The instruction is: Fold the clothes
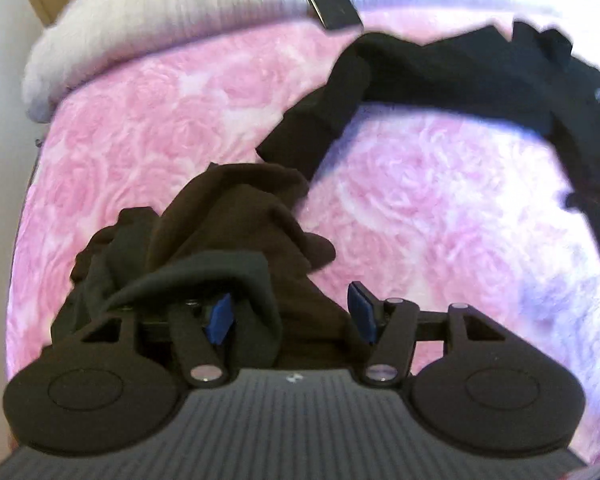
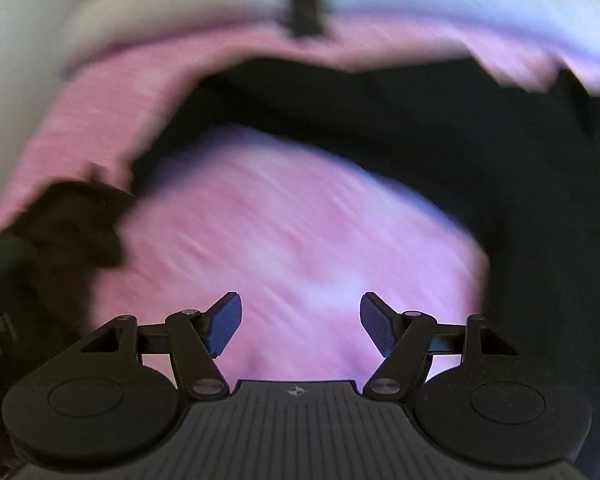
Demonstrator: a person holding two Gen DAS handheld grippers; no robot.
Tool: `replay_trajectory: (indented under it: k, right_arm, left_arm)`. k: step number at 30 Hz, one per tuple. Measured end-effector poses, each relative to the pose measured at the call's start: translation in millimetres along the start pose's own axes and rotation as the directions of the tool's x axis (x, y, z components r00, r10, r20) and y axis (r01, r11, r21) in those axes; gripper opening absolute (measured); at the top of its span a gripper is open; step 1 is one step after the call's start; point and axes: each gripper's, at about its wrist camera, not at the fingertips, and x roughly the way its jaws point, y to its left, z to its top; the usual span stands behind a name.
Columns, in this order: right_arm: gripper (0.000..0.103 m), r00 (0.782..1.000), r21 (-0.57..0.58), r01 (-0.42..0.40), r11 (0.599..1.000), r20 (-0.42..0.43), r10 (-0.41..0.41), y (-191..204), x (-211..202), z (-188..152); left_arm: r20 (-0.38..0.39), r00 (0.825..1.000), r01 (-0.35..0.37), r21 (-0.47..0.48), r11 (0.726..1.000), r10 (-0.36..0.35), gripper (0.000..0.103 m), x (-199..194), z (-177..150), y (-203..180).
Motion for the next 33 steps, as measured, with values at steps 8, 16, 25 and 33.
replay_trajectory:
  k: [8, 16, 25, 33]
  right_arm:
    - [0.077, 0.999, 0.079, 0.026, 0.997, -0.021, -0.025, -38, -13, -40]
    - [0.084, 0.999, 0.080, -0.016, 0.997, 0.034, 0.013, -27, -10, -22]
    - [0.085, 0.997, 0.058, -0.029, 0.998, 0.079, 0.024, -33, -9, 1]
    - [0.087, 0.996, 0.042, 0.040, 0.998, 0.081, -0.043, -44, -10, -14]
  left_arm:
    - [-0.169, 0.955, 0.207, -0.210, 0.956, -0.244, 0.077, -34, 21, -13]
    - [-0.109, 0.925, 0.210, -0.652, 0.729, -0.364, 0.084, -64, 38, 24]
    - [0.173, 0.980, 0.106, -0.026, 0.994, -0.100, 0.091, -59, 95, -34]
    - [0.198, 0.980, -0.133, 0.596, 0.792, 0.016, 0.058, 101, 109, -49]
